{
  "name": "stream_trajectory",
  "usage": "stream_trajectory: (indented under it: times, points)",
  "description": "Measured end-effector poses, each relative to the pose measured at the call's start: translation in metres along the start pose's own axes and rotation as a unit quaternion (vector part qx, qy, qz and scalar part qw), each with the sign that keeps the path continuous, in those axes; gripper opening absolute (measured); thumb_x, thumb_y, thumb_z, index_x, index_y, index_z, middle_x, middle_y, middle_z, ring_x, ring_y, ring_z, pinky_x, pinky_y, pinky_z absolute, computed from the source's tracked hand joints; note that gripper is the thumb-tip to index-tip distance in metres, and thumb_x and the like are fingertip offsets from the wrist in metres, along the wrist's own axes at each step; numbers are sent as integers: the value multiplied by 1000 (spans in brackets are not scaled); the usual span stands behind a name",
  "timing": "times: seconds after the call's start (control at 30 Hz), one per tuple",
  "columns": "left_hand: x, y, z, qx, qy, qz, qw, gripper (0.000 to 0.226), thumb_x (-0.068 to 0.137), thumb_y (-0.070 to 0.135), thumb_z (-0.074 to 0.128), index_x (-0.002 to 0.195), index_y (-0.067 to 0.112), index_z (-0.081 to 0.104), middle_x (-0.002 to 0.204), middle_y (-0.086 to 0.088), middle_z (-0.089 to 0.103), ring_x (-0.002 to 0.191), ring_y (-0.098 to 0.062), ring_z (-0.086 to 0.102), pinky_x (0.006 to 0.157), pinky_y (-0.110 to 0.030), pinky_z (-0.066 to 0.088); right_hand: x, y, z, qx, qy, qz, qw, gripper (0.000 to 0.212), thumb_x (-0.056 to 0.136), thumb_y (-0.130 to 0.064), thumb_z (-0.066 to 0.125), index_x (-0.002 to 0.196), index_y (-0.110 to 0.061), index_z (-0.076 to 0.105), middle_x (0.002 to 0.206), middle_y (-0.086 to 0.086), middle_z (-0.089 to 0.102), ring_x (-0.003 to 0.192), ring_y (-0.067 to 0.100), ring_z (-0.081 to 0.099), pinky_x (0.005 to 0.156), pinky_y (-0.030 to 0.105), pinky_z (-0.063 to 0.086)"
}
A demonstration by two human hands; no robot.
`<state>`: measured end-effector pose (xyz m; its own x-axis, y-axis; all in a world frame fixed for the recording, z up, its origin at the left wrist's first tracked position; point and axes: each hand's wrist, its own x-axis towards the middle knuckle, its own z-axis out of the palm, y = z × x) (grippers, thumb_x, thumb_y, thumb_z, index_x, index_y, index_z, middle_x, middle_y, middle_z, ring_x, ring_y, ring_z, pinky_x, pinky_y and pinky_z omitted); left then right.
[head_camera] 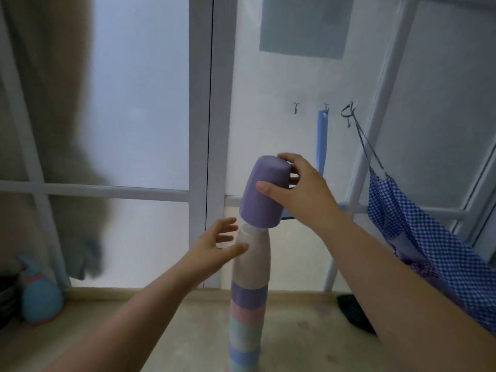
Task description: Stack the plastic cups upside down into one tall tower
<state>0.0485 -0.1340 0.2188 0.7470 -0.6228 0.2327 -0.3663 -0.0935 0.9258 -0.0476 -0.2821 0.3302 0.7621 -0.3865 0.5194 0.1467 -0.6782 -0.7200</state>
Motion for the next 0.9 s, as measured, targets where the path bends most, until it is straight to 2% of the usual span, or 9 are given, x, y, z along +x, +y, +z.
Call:
stream_trajectory:
  times: [0.07,0.13,0.27,0.33,0.43,0.63,0.9]
  points:
    - [-4,-1,-8,-1,25,1,1000,49,77,38,62,122,30,45,124,6,55,113,-12,53,92,-32,46,3,-1,8,-20,-16,1,1000,66,71,-36,73,127,-28,39,129,-2,51,106,19,55,85,33,53]
    - [-6,-2,-15,0,49,3,999,42,81,36,58,120,30,46,123,4,56,110,-12,54,88,-28,45,4,3,16,-37,-36,11,999,68,70,-38,73,128,-29,39,131,-4,50,104,17,53,89,36,52]
    - [-7,-3,-26,14,78,5,997,32,85,30,55,116,28,48,120,2,58,107,-13,55,83,-26,44,-5,20,27,-48,-79,40,995,69,68,-40,74,127,-30,40,128,-4,51,107,17,53,91,36,50]
    - [-7,-3,-28,14,94,6,995,27,86,28,54,112,29,49,118,1,59,103,-11,56,80,-23,44,-14,32,31,-45,-108,58,991,69,68,-39,75,127,-30,41,124,-7,51,105,14,52,86,30,49]
    - [-7,-1,-28,11,105,10,994,27,85,27,55,112,28,49,115,2,59,101,-7,56,77,-22,44,-24,45,33,-2,-116,73,991,71,68,-37,76,129,-31,39,124,-9,50,102,11,52,78,20,46]
    - [-1,7,-24,8,110,18,994,29,86,24,55,114,25,49,117,-2,59,104,-15,56,85,-30,45,-23,50,29,11,-123,77,989,76,66,-39,77,130,-33,37,126,-10,49,107,10,50,85,26,50]
    - [5,16,-22,38,101,28,994,24,86,27,53,110,29,48,114,3,58,103,-13,55,76,-21,42,-22,50,24,-7,-148,71,986,81,71,-38,73,137,-34,26,136,-8,45,109,9,48,88,27,48]
